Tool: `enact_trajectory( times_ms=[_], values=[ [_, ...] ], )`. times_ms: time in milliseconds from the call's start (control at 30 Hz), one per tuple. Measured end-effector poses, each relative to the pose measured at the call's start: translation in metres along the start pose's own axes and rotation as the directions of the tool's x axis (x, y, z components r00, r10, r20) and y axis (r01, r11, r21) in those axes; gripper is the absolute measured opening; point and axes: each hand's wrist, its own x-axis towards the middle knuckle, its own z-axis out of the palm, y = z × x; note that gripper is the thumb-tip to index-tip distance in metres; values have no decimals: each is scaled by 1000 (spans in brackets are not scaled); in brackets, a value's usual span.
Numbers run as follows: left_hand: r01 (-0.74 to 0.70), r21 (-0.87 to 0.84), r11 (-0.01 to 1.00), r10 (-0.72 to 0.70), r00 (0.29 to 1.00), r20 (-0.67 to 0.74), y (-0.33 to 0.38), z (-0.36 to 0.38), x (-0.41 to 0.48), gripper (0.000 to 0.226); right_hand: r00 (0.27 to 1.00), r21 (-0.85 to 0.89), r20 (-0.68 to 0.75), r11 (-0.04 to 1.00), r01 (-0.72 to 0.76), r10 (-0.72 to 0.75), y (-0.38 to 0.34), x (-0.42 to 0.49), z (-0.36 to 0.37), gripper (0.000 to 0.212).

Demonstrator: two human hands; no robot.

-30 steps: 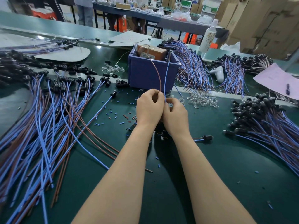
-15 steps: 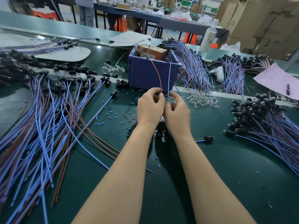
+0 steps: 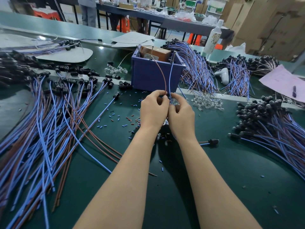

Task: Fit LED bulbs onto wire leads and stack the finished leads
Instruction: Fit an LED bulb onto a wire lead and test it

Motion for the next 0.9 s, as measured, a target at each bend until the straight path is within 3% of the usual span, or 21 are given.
enact_trajectory(
  times_ms=[900],
  values=[
    [67,-25,997,-68,997,-24,-1,0,0,4,1000,1,9,1000,-20,20,0,1,1,37]
  ],
)
